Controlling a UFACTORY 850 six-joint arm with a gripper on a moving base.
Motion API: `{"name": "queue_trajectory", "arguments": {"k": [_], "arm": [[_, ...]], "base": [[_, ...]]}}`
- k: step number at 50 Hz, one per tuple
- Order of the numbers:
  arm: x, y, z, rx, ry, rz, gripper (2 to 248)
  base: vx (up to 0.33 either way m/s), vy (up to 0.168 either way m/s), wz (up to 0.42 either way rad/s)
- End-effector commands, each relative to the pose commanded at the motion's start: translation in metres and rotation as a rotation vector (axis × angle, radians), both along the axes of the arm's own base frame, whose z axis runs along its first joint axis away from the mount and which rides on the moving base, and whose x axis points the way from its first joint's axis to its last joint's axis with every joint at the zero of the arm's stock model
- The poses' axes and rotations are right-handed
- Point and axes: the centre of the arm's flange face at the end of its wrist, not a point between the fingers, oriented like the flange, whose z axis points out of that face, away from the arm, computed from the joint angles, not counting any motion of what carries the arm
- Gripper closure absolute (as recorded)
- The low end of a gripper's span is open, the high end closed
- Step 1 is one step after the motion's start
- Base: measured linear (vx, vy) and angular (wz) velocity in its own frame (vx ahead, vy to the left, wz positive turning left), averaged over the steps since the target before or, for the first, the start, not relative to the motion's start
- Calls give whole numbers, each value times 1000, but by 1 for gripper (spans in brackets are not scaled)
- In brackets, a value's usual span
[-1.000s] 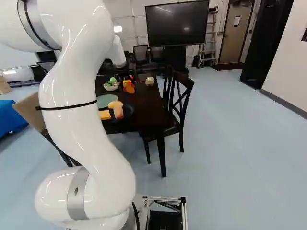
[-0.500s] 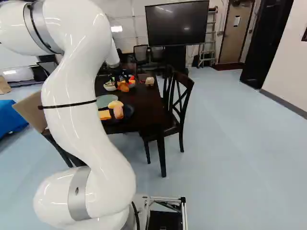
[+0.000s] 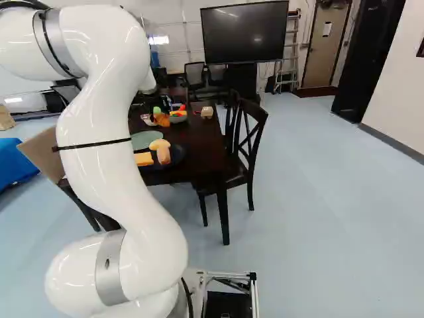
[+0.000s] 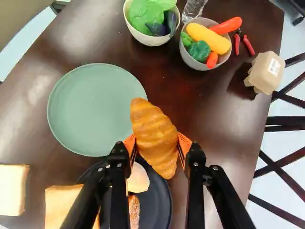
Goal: Move the croissant to the empty plate
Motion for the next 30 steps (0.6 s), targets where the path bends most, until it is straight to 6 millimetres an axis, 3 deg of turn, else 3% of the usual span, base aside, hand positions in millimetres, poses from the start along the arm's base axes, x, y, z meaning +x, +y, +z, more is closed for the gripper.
{"name": "queue_trajectory", "arguments": {"k": [15,30], "arm": [[11,28,-2,13,-12,27,123],[22,57,-18,20,-31,60,123]], "base": [[0,0,0],[0,0,0]]}}
